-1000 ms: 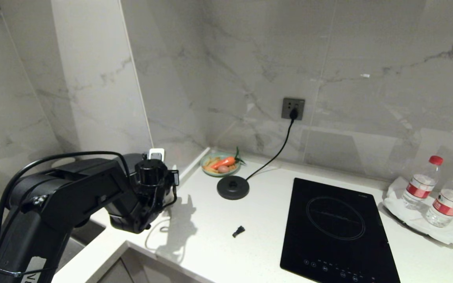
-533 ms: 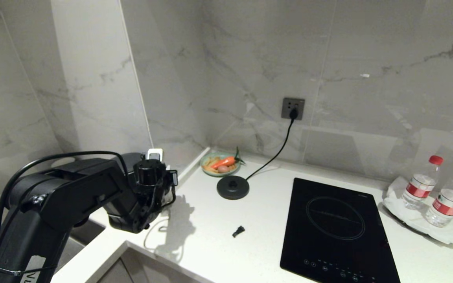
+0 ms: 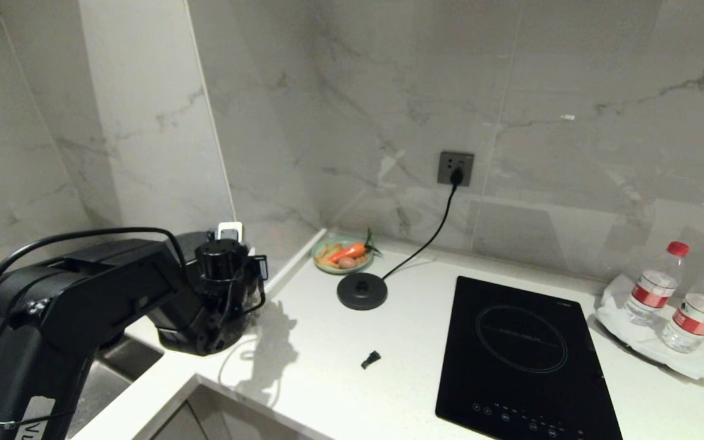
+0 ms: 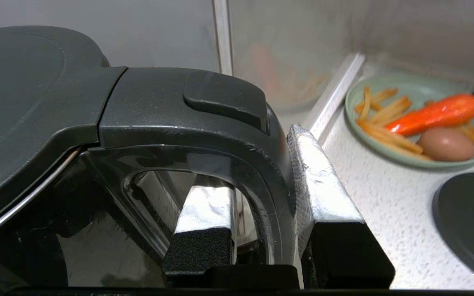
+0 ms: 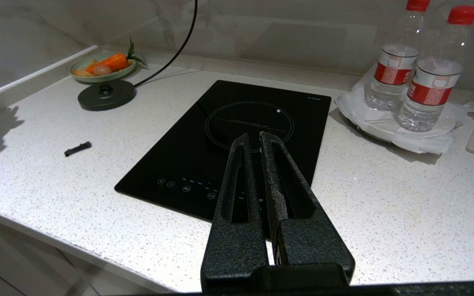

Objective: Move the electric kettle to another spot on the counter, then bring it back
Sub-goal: Grab the kettle

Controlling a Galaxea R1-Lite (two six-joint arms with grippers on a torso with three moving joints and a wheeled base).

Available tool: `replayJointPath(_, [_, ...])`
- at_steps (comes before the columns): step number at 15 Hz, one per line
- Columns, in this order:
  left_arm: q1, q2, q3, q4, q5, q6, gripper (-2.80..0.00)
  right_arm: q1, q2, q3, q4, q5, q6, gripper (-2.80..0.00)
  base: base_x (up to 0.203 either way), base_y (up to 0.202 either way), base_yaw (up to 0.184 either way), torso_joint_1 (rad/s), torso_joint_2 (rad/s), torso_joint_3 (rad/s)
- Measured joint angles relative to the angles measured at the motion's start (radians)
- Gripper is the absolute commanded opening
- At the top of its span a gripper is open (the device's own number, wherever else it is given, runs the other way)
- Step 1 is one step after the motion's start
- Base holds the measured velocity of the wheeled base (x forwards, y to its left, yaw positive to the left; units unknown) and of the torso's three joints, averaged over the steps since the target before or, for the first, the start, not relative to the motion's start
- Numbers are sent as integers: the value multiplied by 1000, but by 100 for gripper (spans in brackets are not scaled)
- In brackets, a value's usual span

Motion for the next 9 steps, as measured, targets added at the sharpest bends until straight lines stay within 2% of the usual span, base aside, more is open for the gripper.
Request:
replayJointPath(4, [-4, -72, 75, -18, -1, 2, -280, 0, 0, 0, 0, 0, 0, -280, 0, 0, 0, 0, 0, 0])
replayJointPath(9, [-16, -161, 296, -143, -6, 4, -280, 0, 0, 0, 0, 0, 0, -280, 0, 0, 0, 0, 0, 0])
